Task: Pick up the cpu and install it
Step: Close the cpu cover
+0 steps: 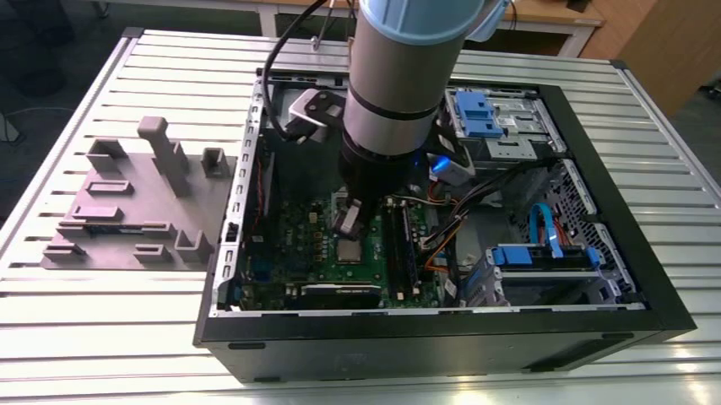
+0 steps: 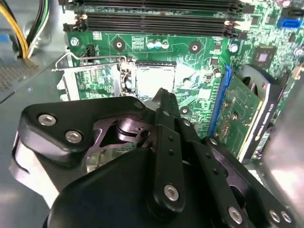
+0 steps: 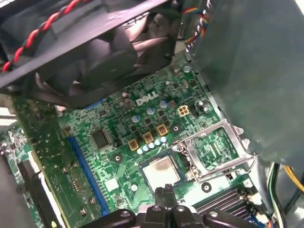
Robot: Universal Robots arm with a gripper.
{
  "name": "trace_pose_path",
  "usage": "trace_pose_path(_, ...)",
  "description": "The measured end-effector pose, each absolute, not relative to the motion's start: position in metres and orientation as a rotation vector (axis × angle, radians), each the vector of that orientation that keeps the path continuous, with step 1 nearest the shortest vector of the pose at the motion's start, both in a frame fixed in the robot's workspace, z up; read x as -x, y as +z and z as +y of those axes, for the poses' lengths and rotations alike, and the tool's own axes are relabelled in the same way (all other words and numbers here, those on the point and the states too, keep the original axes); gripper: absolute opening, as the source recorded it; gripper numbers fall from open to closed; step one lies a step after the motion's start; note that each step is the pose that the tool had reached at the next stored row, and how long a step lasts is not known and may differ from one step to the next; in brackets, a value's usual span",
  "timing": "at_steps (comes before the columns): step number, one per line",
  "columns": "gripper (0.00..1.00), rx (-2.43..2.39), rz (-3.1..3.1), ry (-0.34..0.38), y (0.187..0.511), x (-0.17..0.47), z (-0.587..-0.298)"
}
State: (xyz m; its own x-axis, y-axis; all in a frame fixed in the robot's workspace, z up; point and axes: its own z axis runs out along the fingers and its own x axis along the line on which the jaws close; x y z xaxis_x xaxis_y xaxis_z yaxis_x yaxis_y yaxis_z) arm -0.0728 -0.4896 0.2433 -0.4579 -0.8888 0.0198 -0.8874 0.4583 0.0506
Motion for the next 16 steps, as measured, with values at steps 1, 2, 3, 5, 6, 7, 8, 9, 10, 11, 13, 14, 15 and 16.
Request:
trace_pose_path(1,0.11,-1.624,-2.646,-0.069,0.2432,0.0727,-0.4895)
trace_pose_path(2,0.11,-1.633,-2.651,-0.093,0.2432,0.0727,-0.4895)
trace_pose_path(3,0.11,-1.641,-2.655,-0.116,0.2433,0.0727,-0.4895)
trace_pose_path(5,0.11,-1.649,-2.657,-0.133,0.2432,0.0727,-0.4895)
trace_pose_path(6,0.11,-1.650,-2.656,-0.133,0.2432,0.0727,-0.4895)
trace_pose_path(7,0.11,-1.650,-2.656,-0.133,0.2432,0.0727,-0.4895)
trace_pose_path(8,0.11,-1.651,-2.656,-0.133,0.2432,0.0726,-0.4895)
trace_pose_path(9,0.11,-1.653,-2.655,-0.133,0.2432,0.0725,-0.4895)
trace_pose_path(10,0.11,-1.663,-2.648,-0.133,0.2432,0.0725,-0.4895)
trace_pose_path(11,0.11,-1.682,-2.635,-0.133,0.2431,0.0725,-0.4895)
trace_pose_path(13,0.11,-1.729,-2.603,-0.133,0.2429,0.0725,-0.4895)
trace_pose_path(14,0.11,-1.752,-2.586,-0.132,0.2428,0.0725,-0.4895)
trace_pose_path(15,0.11,-1.775,-2.570,-0.132,0.2427,0.0725,-0.4895)
trace_pose_path(16,0.11,-1.796,-2.555,-0.132,0.2427,0.0725,-0.4896)
